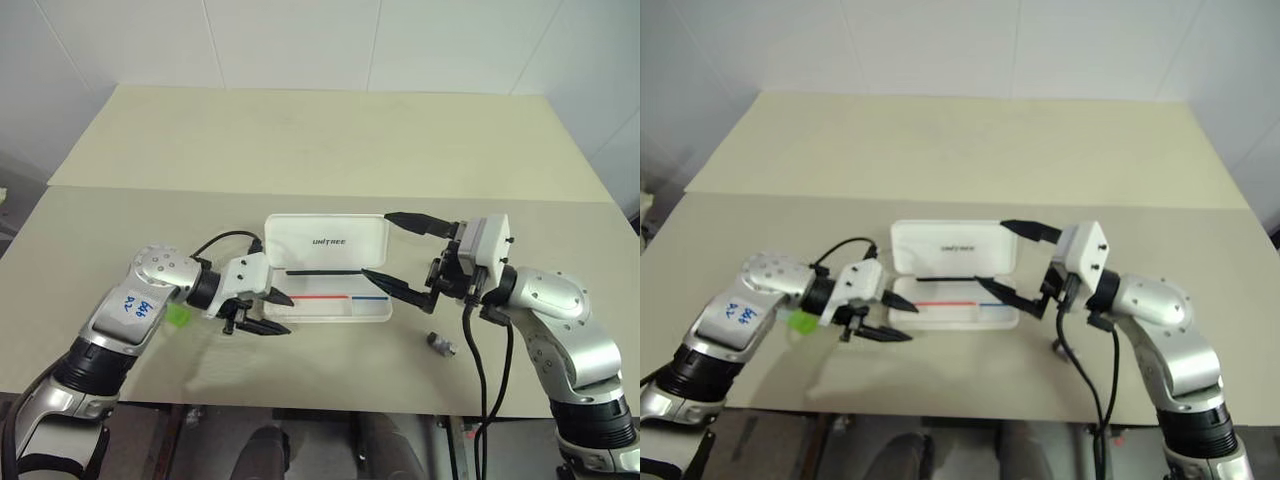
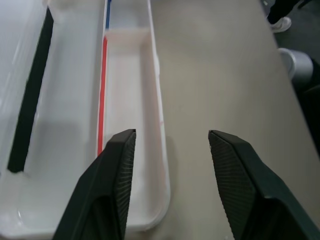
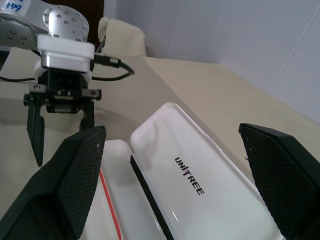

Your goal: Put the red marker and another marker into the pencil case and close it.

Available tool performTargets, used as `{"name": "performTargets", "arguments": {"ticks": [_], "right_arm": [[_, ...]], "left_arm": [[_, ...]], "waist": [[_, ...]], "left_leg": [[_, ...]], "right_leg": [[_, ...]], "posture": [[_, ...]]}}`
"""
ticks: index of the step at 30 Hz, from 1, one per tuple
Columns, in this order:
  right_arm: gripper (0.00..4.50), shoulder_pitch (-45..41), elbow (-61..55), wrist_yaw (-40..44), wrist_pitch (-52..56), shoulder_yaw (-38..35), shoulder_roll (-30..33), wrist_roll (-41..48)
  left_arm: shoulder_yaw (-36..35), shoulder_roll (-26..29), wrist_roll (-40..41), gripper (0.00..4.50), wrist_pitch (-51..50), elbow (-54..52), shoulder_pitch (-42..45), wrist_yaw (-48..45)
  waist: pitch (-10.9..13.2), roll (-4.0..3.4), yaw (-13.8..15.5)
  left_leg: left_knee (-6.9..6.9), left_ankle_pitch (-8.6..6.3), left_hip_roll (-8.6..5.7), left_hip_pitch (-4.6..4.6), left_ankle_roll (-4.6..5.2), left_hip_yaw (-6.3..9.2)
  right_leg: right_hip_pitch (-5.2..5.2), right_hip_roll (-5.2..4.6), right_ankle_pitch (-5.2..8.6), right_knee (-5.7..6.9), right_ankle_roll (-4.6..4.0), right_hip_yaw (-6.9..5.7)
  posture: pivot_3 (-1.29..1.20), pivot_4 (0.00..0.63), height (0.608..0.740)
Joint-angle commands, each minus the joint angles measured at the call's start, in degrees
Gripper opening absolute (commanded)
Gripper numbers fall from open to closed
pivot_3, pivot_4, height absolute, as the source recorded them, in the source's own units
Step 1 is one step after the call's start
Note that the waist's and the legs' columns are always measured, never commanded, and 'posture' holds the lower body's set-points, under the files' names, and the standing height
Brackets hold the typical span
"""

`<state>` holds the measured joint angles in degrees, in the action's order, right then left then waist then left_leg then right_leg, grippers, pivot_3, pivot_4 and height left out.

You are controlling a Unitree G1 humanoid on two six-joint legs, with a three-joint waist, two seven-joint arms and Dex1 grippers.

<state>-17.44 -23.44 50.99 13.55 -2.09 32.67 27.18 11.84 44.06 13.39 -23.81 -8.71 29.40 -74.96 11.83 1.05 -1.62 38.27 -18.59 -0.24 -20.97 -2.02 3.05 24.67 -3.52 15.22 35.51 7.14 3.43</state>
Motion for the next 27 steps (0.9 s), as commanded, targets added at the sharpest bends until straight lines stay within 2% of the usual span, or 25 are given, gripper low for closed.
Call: {"name": "performTargets", "arguments": {"ticks": [1,5,8,14,18,21,27], "right_arm": [[4.5,-1.0,0.0,0.6,-1.4,0.6,-0.7,0.5],[4.5,-1.4,0.9,1.1,-1.9,0.8,-0.9,0.6],[4.5,-1.4,1.5,1.3,-1.4,-0.8,0.0,1.5],[4.5,1.2,6.6,5.8,0.2,-8.5,8.6,3.1],[4.5,2.0,13.9,10.5,1.1,-11.5,14.5,3.5],[4.5,1.3,21.7,14.5,-0.4,-11.1,17.6,1.4],[4.5,-4.3,37.8,21.8,-4.4,-6.6,19.6,-4.1]], "left_arm": [[-2.4,1.8,2.6,2.27,-0.1,-2.7,-0.7,-1.0],[-5.1,3.1,5.1,2.27,-0.7,-4.0,-2.0,-0.6],[-10.7,2.1,9.8,2.27,-1.4,-4.2,-3.3,0.9],[-20.7,2.3,21.3,2.27,-5.9,-4.0,-4.5,0.9],[-23.2,4.2,22.9,3.38,-5.8,-2.5,-4.8,-0.3],[-24.0,5.5,23.7,4.46,-6.0,-0.3,-3.7,-1.3],[-22.7,8.1,24.8,4.46,-9.2,2.3,0.9,-3.2]], "waist": [[0.0,0.0,0.0],[0.0,0.0,0.0],[0.0,0.0,0.0],[0.0,0.0,0.3],[0.0,0.0,0.1],[0.0,0.0,0.1],[0.0,0.01,-0.2]], "left_leg": [[0.0,0.0,0.0,0.0,0.0,0.0],[0.01,0.0,-0.01,-0.01,0.0,0.0],[0.0,0.0,-0.01,-0.02,0.0,0.01],[0.02,0.0,-0.03,-0.05,0.0,0.05],[0.0,0.0,-0.04,-0.01,0.0,0.01],[0.01,0.0,-0.02,0.03,0.01,0.01],[0.01,0.02,-0.02,0.34,0.04,-0.25]], "right_leg": [[0.0,0.0,0.0,0.0,0.0,0.0],[0.0,-0.01,0.0,0.0,0.0,0.0],[0.0,-0.01,0.0,-0.01,0.0,-0.01],[-0.02,-0.06,0.0,-0.05,0.0,-0.05],[-0.06,-0.05,-0.01,-0.09,0.01,-0.03],[-0.06,-0.02,0.01,-0.23,-0.01,-0.03],[-0.18,0.0,0.01,-0.11,-0.02,0.14]], "posture": [[0.0,0.15,0.74],[0.0,0.15,0.74],[0.0,0.15,0.74],[0.0,0.15,0.74],[0.0,0.15,0.74],[0.0,0.15,0.74],[0.0,0.15,0.74]]}}
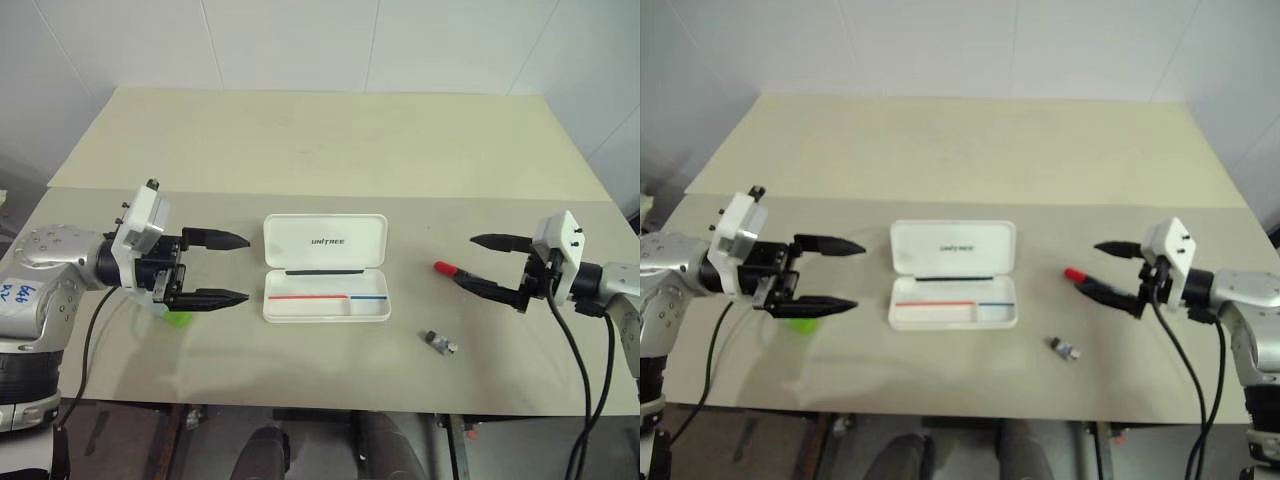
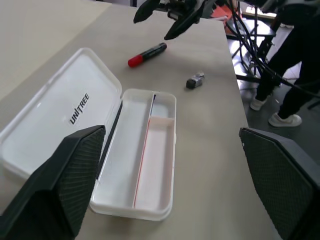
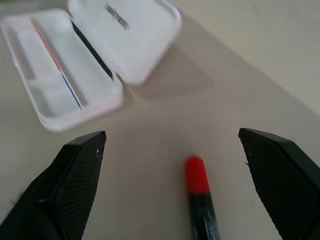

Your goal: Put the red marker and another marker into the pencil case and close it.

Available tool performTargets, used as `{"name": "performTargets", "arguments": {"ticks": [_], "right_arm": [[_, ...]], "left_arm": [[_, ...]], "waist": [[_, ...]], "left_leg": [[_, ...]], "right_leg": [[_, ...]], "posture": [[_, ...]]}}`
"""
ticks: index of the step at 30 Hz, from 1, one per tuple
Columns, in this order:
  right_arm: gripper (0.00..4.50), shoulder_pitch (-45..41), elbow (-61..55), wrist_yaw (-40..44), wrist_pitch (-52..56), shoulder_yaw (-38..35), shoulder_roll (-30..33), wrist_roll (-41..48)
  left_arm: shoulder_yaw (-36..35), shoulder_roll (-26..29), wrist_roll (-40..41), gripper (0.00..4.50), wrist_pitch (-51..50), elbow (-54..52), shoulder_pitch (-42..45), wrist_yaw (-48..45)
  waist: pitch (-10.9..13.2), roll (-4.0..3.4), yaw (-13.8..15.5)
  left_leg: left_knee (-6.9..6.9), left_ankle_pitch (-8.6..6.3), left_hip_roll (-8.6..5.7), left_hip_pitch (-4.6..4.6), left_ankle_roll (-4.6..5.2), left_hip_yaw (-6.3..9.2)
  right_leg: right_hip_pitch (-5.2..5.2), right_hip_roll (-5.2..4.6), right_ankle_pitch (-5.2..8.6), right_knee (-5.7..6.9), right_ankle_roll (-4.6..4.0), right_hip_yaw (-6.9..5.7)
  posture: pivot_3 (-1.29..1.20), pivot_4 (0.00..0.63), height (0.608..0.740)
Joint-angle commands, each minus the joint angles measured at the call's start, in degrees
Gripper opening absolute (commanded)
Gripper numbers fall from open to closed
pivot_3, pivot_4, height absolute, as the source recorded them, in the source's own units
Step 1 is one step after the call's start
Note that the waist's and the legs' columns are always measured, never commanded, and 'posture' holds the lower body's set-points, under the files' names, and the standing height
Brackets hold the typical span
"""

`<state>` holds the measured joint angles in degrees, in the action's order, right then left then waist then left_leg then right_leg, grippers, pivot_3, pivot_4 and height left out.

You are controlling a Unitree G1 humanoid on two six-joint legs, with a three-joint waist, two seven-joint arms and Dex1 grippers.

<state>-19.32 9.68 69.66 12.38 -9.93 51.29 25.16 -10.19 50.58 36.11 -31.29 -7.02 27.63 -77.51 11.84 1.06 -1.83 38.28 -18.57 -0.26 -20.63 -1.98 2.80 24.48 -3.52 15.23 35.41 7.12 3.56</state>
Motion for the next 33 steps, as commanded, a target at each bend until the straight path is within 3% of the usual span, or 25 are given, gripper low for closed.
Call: {"name": "performTargets", "arguments": {"ticks": [1,15,18,26,31,33], "right_arm": [[4.5,-3.5,7.6,4.1,-4.6,2.0,1.0,-3.3],[4.5,-16.2,39.8,11.3,-19.6,8.4,-0.3,-15.0],[3.62,-17.4,43.0,11.9,-21.2,8.5,-0.5,-15.5],[0.74,-18.9,40.6,15.3,-21.7,7.7,-2.4,-13.6],[0.6,-18.9,36.7,13.9,-22.4,7.3,-3.5,-13.3],[0.6,-18.9,33.5,13.0,-21.9,7.2,-3.8,-13.0]], "left_arm": [[-0.7,2.1,2.4,4.46,-2.5,1.1,3.5,-1.0],[-2.0,5.0,2.4,4.46,-2.1,6.3,7.3,-4.6],[-2.3,4.9,2.2,4.5,-1.0,6.7,6.9,-4.6],[-1.9,4.3,1.9,4.5,0.8,6.7,6.2,-4.1],[-1.2,3.4,1.0,4.5,3.0,7.1,5.6,-3.7],[0.4,4.0,-3.2,4.5,7.9,8.7,4.9,-3.7]], "waist": [[0.0,0.0,0.0],[0.0,-0.01,-0.3],[0.0,-0.01,-0.3],[0.0,-0.01,-0.5],[0.0,-0.01,-1.1],[0.0,-0.02,-1.3]], "left_leg": [[0.0,0.0,0.0,0.02,0.0,-0.02],[-0.07,0.01,0.01,0.09,-0.02,-0.1],[-0.05,0.01,0.0,0.09,-0.02,-0.11],[-0.05,0.04,0.01,0.11,-0.08,-0.11],[-0.05,0.05,0.02,0.12,-0.1,-0.1],[-0.05,0.06,0.01,0.12,-0.11,-0.09]], "right_leg": [[0.0,0.0,0.0,0.03,0.0,0.02],[0.02,0.0,0.02,0.09,-0.04,0.07],[0.02,-0.01,0.02,0.09,-0.04,0.08],[0.02,0.0,0.02,0.14,-0.04,0.09],[0.03,-0.01,0.02,0.17,-0.04,0.09],[0.03,-0.01,0.02,0.18,-0.04,0.09]], "posture": [[0.0,0.15,0.74],[0.0,0.15,0.74],[0.0,0.15,0.74],[0.0,0.15,0.74],[0.0,0.15,0.74],[0.0,0.15,0.74]]}}
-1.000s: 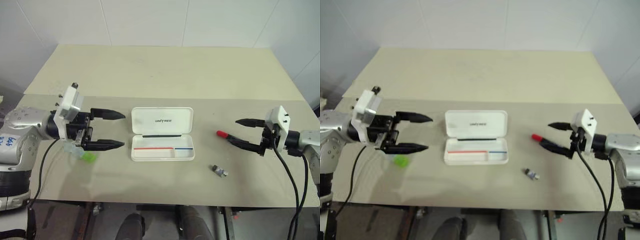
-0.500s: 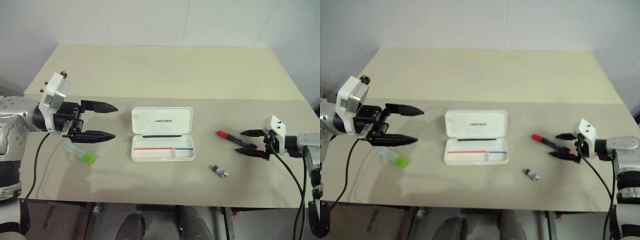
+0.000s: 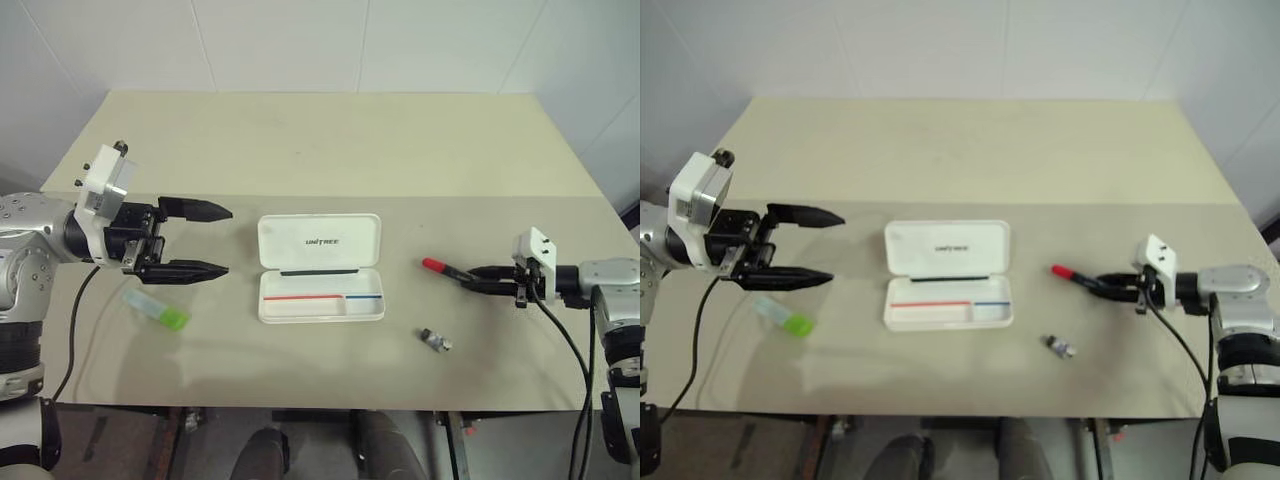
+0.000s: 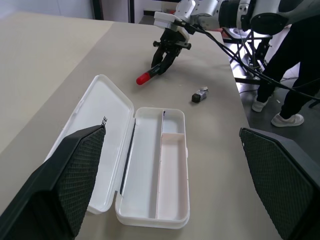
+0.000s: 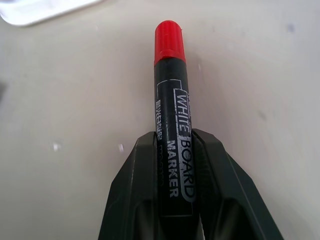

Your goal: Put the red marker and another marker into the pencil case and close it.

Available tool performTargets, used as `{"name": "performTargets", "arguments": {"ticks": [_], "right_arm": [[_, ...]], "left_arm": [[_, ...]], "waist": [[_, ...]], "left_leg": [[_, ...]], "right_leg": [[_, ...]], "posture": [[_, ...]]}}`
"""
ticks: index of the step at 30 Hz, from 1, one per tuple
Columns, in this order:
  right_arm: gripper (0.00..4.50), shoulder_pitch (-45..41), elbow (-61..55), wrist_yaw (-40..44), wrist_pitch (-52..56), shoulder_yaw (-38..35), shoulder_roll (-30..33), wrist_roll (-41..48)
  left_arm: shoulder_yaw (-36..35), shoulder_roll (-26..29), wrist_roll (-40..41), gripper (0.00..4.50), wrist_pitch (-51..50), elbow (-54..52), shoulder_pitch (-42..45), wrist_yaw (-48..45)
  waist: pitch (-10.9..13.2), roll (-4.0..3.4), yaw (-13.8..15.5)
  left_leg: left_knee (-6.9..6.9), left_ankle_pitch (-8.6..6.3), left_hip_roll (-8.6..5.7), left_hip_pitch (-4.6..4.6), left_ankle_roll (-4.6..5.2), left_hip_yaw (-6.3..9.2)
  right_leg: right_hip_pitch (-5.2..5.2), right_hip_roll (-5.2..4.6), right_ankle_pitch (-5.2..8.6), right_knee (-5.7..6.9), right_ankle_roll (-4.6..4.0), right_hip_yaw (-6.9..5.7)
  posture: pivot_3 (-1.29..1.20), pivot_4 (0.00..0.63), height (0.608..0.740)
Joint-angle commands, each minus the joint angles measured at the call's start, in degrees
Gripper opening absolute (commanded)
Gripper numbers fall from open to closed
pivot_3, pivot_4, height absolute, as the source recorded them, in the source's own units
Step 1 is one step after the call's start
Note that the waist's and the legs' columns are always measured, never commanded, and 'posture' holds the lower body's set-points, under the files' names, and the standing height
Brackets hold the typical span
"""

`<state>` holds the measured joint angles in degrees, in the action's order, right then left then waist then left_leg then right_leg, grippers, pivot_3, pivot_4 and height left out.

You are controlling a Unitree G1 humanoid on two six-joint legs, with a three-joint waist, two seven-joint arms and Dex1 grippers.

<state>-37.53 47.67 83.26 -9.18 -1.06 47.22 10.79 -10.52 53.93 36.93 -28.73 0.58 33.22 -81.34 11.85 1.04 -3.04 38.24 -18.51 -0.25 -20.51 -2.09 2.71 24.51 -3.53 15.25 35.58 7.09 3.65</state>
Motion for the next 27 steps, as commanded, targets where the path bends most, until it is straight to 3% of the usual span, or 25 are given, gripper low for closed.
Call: {"name": "performTargets", "arguments": {"ticks": [1,5,8,11,14,20,27], "right_arm": [[0.6,-0.7,-6.2,-1.0,0.0,-1.8,0.2,1.6],[0.6,0.5,-15.7,-0.9,4.9,-2.1,0.4,3.9],[0.6,1.7,-30.1,-1.4,13.1,-1.5,-0.3,8.4],[0.6,3.2,-44.4,-4.1,20.8,0.9,-3.0,12.5],[0.6,3.9,-51.4,-6.3,25.2,3.2,-5.8,14.0],[0.6,3.4,-52.0,-8.1,26.2,8.7,-10.7,11.7],[0.6,-2.3,-37.2,-9.2,14.6,16.5,-18.9,1.6]], "left_arm": [[1.5,0.9,-6.1,4.5,8.8,2.1,-1.3,-1.1],[1.5,0.3,-7.1,4.5,11.9,3.8,-2.7,-2.1],[1.5,-0.3,-7.5,4.5,13.9,4.1,-4.8,-2.4],[0.9,-0.7,-7.2,4.5,14.3,4.2,-6.7,-1.6],[0.5,-1.1,-7.1,4.5,14.0,3.4,-8.5,-0.8],[0.2,-2.1,-6.5,4.5,13.1,0.6,-10.8,2.1],[-0.8,-3.7,-5.5,4.5,10.9,-5.2,-14.9,6.4]], "waist": [[0.0,-0.02,-0.1],[0.0,-0.02,-0.1],[0.0,-0.03,0.0],[0.0,-0.03,0.0],[0.0,-0.02,0.1],[0.0,0.01,1.3],[0.0,0.01,1.1]], "left_leg": [[-0.01,0.0,0.0,0.01,0.0,-0.01],[-0.04,0.02,0.02,0.04,-0.04,-0.02],[-0.04,0.02,0.02,0.03,-0.04,0.0],[-0.05,0.01,0.04,0.01,-0.04,0.03],[-0.04,0.01,0.07,0.0,-0.04,0.08],[-0.02,0.01,0.0,-0.04,-0.04,0.08],[-0.05,0.01,0.02,-0.07,-0.03,0.06]], "right_leg": [[0.0,0.0,0.0,0.0,0.0,0.01],[0.02,0.02,0.0,0.03,0.0,0.03],[0.03,0.0,0.0,0.04,0.0,0.03],[0.03,0.0,0.0,0.04,0.0,0.02],[0.04,0.01,0.0,0.04,-0.01,-0.02],[0.04,-0.08,0.0,-0.02,0.0,-0.03],[0.12,-0.05,0.01,0.01,-0.02,-0.05]], "posture": [[0.0,0.15,0.74],[0.0,0.15,0.74],[0.0,0.15,0.74],[0.0,0.15,0.74],[0.0,0.15,0.74],[0.0,0.15,0.74],[0.0,0.15,0.74]]}}
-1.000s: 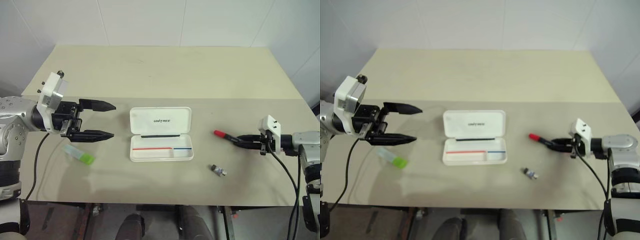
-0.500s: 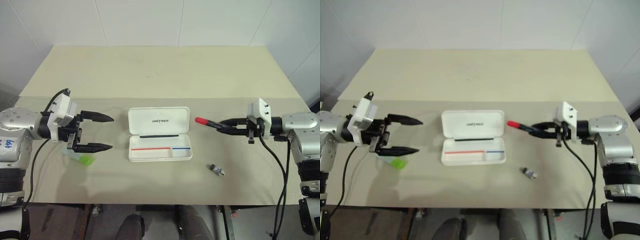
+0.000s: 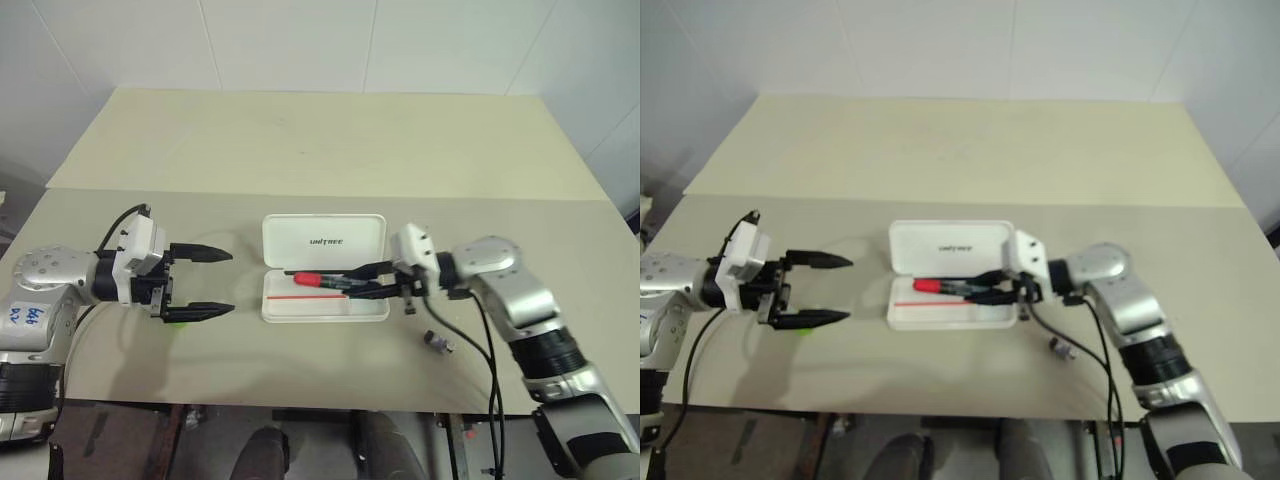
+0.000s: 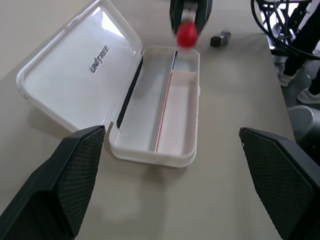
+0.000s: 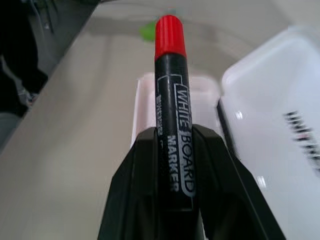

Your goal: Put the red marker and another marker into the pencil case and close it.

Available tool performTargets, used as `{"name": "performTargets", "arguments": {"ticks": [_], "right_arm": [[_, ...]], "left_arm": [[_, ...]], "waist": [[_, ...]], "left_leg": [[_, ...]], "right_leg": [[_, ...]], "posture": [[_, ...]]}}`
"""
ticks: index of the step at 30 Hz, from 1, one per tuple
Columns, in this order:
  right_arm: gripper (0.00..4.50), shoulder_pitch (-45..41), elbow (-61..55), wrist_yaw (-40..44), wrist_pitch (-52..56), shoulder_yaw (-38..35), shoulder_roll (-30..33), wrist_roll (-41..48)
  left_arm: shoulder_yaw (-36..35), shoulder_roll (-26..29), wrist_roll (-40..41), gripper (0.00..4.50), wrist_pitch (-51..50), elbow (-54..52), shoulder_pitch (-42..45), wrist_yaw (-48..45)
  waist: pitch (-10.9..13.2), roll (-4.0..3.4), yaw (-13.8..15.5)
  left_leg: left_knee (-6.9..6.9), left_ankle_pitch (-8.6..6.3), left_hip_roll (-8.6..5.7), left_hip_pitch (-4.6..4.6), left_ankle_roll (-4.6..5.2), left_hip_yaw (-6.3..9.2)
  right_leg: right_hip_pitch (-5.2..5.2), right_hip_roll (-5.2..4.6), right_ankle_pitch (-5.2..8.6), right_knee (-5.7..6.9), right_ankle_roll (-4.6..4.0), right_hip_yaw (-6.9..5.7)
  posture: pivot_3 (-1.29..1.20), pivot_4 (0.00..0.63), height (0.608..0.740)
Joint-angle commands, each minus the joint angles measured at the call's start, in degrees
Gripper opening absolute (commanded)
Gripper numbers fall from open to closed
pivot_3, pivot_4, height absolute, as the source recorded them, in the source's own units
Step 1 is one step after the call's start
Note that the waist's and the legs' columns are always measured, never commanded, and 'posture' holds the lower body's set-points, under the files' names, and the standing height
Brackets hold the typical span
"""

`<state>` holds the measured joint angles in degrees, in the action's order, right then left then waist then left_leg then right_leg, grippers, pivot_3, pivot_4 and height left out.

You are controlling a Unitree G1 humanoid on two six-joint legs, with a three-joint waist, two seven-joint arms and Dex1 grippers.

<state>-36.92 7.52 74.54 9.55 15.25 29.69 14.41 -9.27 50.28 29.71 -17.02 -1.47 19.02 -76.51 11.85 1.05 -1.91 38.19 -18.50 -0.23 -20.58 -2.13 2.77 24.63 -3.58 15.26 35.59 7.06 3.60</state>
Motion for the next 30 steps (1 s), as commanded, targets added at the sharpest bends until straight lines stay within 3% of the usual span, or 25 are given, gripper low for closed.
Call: {"name": "performTargets", "arguments": {"ticks": [1,8,22,23,30], "right_arm": [[0.6,-3.7,4.5,-0.6,-4.8,0.5,-2.0,-2.6],[0.6,-8.6,14.0,0.2,-9.9,1.9,-5.4,-6.2],[0.6,-9.6,18.6,2.2,-14.1,1.8,-5.9,-8.7],[1.34,-9.8,18.6,2.0,-13.9,1.6,-6.1,-8.6],[3.86,-10.6,13.2,2.4,-11.1,0.3,-6.8,-5.8]], "left_arm": [[-2.1,-0.1,1.9,4.5,-1.2,-3.7,-0.9,2.1],[-2.9,-1.0,2.5,4.5,-2.3,-6.6,-3.0,4.8],[-2.6,-1.9,3.4,4.5,-3.1,-9.0,-3.8,7.2],[-2.4,-2.0,3.4,4.5,-3.1,-9.0,-3.6,7.3],[-1.8,-2.4,3.1,4.5,-3.0,-8.5,-2.9,7.1]], "waist": [[0.0,0.0,0.0],[0.0,0.0,-0.1],[0.0,0.0,-0.1],[0.0,0.0,-0.1],[0.0,0.0,-0.4]], "left_leg": [[0.0,0.0,0.0,0.0,0.0,0.0],[-0.06,0.0,0.02,0.0,-0.01,0.03],[-0.09,-0.02,0.02,-0.03,-0.03,0.03],[-0.08,-0.02,0.02,-0.03,-0.03,0.03],[-0.1,-0.02,0.04,-0.03,-0.03,0.03]], "right_leg": [[0.0,0.01,0.0,0.0,0.0,0.0],[0.01,0.02,0.01,0.0,-0.01,-0.03],[0.0,0.01,0.01,-0.01,-0.01,-0.05],[0.0,0.01,0.01,-0.01,-0.01,-0.05],[0.01,0.02,0.01,0.01,-0.02,-0.05]], "posture": [[0.0,0.15,0.74],[0.0,0.15,0.74],[0.0,0.15,0.74],[0.0,0.15,0.74],[0.0,0.15,0.74]]}}
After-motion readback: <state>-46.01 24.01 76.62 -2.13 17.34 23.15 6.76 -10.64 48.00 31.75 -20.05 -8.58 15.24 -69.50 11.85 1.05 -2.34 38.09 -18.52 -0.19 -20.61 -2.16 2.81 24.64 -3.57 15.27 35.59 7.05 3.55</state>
